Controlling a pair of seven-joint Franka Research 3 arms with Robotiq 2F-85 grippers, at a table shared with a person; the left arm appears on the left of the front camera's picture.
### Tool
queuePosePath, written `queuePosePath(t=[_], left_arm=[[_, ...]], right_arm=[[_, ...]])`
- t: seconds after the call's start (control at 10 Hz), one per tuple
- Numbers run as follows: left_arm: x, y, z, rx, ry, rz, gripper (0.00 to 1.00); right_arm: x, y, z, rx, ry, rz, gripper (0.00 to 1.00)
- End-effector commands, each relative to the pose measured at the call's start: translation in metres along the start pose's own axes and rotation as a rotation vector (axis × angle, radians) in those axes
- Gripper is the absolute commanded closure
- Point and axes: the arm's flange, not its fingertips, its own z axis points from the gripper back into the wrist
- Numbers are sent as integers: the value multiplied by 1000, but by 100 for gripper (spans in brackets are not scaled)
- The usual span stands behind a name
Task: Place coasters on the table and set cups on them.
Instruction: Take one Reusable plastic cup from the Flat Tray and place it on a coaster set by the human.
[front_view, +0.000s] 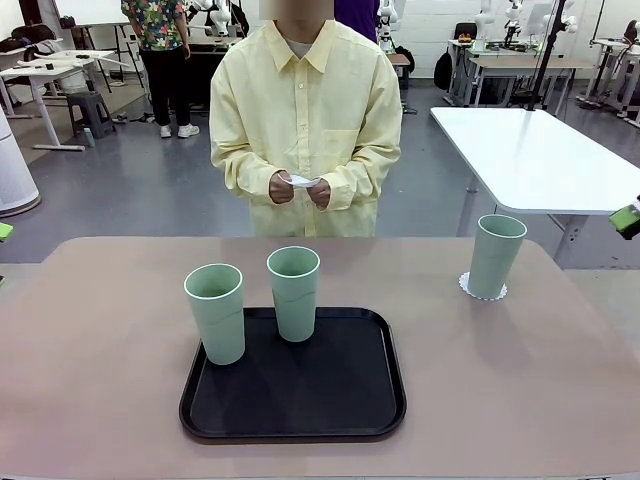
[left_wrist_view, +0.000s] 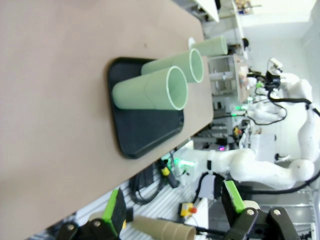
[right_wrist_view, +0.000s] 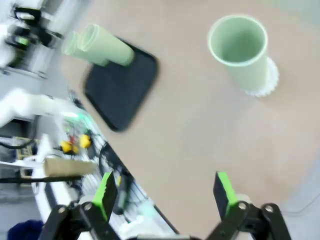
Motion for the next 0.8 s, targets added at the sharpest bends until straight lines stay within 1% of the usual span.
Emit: queuePosePath(t=[0.0,0.1,0.3,0.4,0.5,0.7], left_arm=[[-2,2,1,-3,0,-14,0],[-2,2,1,-3,0,-14,0],[-2,2,1,-3,0,-14,0],[-2,2,1,-3,0,-14,0],[-2,2,1,-3,0,-14,0],[-2,2,1,-3,0,-14,0]], right_arm=[[-19,-29,-14,549,-224,71,0],[-34,-37,-17,622,-246,77,0],[-59,-67,-18,709,-302,-53,0],[-69,-76,-21,745,-232,-61,0],[-79,-85,-21,759,-189,-77,0],[-101,-103,-18,678,-230,-237,0]])
